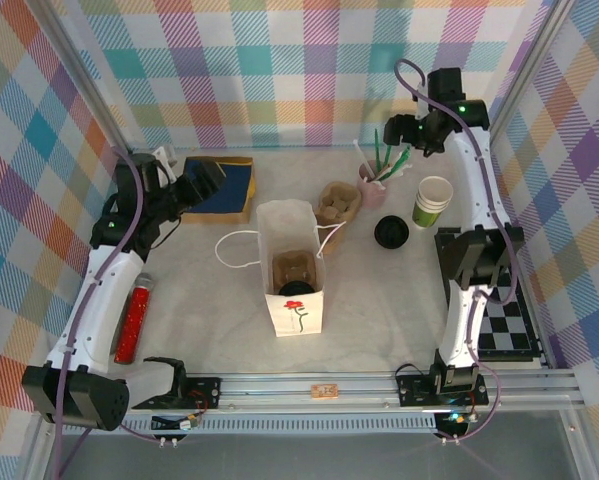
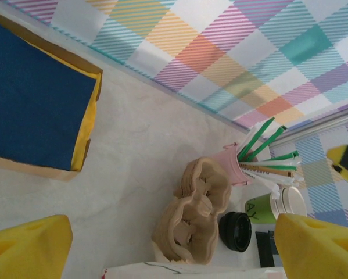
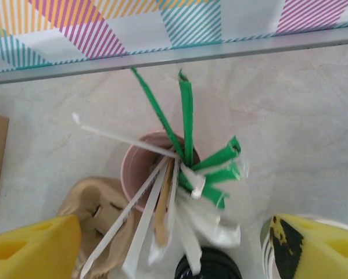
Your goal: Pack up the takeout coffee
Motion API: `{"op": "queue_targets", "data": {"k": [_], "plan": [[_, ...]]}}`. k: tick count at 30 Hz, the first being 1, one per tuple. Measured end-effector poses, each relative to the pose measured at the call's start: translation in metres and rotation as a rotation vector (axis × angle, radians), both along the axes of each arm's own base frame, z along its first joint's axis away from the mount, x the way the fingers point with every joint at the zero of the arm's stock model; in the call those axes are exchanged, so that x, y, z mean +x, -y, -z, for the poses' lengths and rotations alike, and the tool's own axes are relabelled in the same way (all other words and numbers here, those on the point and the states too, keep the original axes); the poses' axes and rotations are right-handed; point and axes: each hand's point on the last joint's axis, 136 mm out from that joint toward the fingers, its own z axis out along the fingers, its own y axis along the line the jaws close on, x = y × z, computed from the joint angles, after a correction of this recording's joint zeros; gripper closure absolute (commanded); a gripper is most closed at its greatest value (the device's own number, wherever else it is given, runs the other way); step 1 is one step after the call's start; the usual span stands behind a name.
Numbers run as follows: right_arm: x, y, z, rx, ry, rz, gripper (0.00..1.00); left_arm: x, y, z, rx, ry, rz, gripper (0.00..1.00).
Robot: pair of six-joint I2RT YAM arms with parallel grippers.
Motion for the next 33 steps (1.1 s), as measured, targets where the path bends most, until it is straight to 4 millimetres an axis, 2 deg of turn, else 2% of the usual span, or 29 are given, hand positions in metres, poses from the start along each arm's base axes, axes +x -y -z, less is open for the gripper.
{"op": "queue_targets", "data": {"k": [12,15,19,22,33], "plan": [[0.051,-0.003,0.043,0.029,0.018,-0.06,0.29,-0.021,-0.005,0.021,0.066,-0.022,0.033,0.11],[0.058,-0.006,0.052,0.029,0.019,-0.076,0.31,-0.024,-0.006,0.029,0.075,-0.037,0.032,0.11],[0.064,-0.008,0.063,0.032,0.014,-0.088,0.4,-0.025,-0.007,0.037,0.079,-0.058,0.034,0.11],[0.07,-0.009,0.067,0.036,0.026,-0.093,0.43,-0.026,-0.007,0.038,0.082,-0.062,0.036,0.11],[0.085,-0.008,0.067,0.029,0.075,-0.095,0.46,-0.027,-0.007,0.043,0.089,-0.071,0.038,0.12]]}}
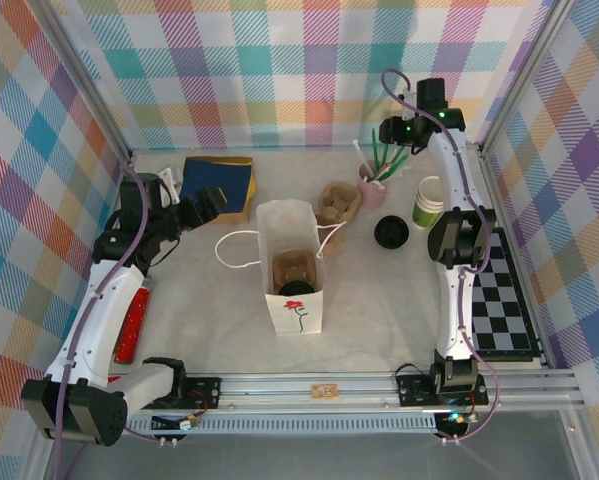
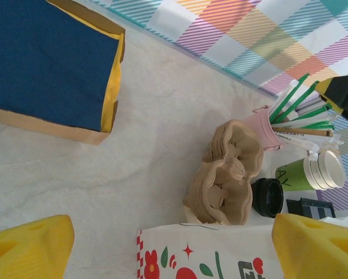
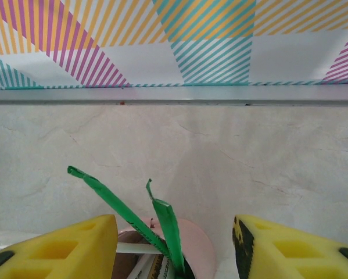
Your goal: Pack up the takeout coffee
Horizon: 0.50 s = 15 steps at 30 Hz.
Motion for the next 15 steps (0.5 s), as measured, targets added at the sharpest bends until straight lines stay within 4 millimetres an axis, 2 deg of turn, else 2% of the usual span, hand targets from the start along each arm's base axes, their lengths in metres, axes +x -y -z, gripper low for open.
{"op": "queue_targets", "data": {"k": [9,15], "plan": [[0.0,0.002,0.0,-0.013,0.003,-0.009,0.44,0.001,-0.001,0.007,0.007,-0.014,0.001,0.12],[-0.012,0.01,-0.025,-0.033,0.02,0.019,0.48,0.001,-0.001,0.013,0.008,-0.028,0.002,0.12]]}}
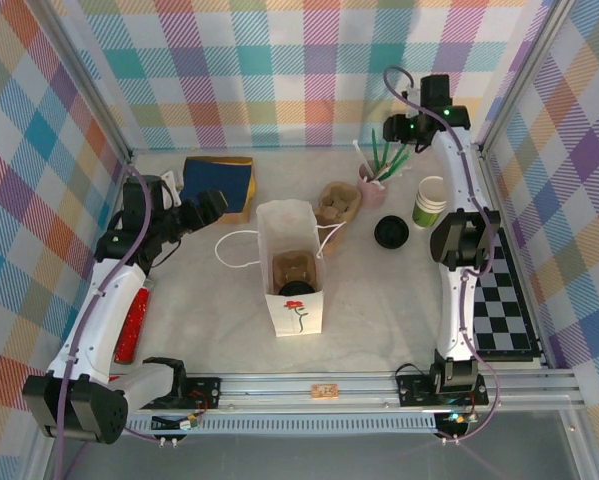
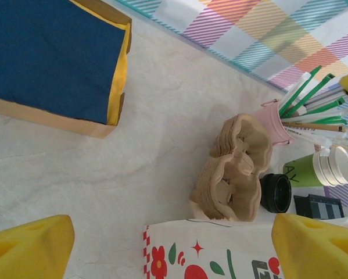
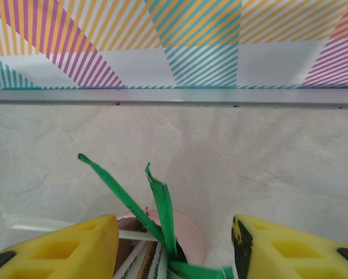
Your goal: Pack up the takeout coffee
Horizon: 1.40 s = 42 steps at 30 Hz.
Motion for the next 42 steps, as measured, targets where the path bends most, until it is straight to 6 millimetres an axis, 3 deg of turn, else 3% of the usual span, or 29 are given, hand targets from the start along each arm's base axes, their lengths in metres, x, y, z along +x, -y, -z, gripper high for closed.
{"op": "queue_targets", "data": {"k": [5,11,26,35,42], "plan": [[-0.011,0.021,-0.031,0.031,0.032,0.05,0.48,-0.002,0.001,0.006,-0.003,-0.015,0.006,0.12],[-0.017,0.041,-0.017,0.041,-0.017,0.078,0.48,-0.002,0.001,0.008,-0.002,-0.019,0.006,0.12],[-0.021,0.024,0.003,0.085,-0.08,0.021,0.55,-0.003,0.002,0.009,-0.008,-0.022,0.013,0.11],[-0.021,0.021,0.022,0.098,-0.127,0.009,0.61,-0.011,0.007,-0.019,-0.044,0.072,0.037,0.09],[-0.021,0.017,0.025,0.099,-0.132,0.001,0.63,-0.012,0.007,-0.021,-0.048,0.076,0.036,0.09]]}}
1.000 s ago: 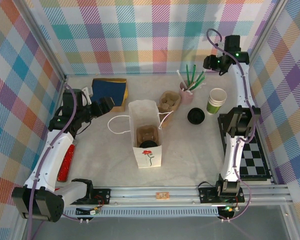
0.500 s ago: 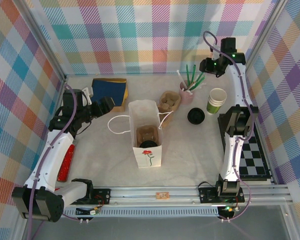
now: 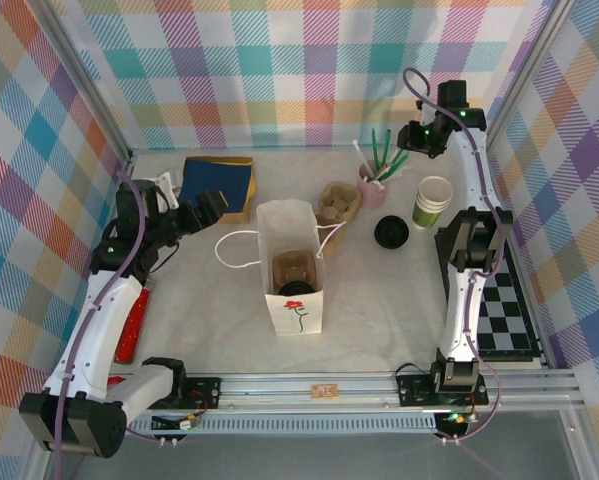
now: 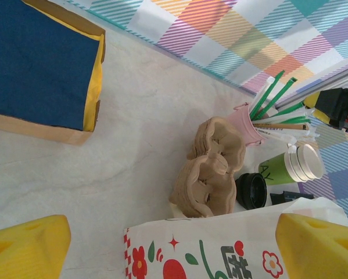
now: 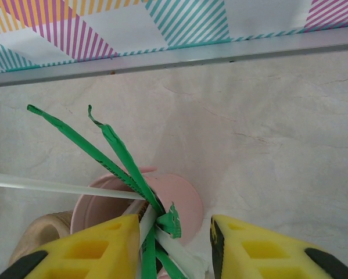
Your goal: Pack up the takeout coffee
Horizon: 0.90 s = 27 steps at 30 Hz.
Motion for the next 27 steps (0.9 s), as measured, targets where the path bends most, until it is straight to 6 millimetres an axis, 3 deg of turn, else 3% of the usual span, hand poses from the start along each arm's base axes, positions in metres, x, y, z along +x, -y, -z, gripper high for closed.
{"op": "queue_targets", "data": {"k": [12,19,27], "plan": [[0.002,-0.001,0.013,0.0,-0.023,-0.002,0.64,-0.004,0.0,-0.001,0.001,0.0,0.0,0.09],[0.004,-0.004,0.027,-0.002,-0.048,-0.01,0.77,-0.007,-0.001,-0.005,0.0,0.01,0.0,0.09],[0.003,-0.009,0.027,-0.009,-0.045,-0.028,0.8,-0.008,-0.001,-0.013,-0.002,0.03,0.0,0.09]]}}
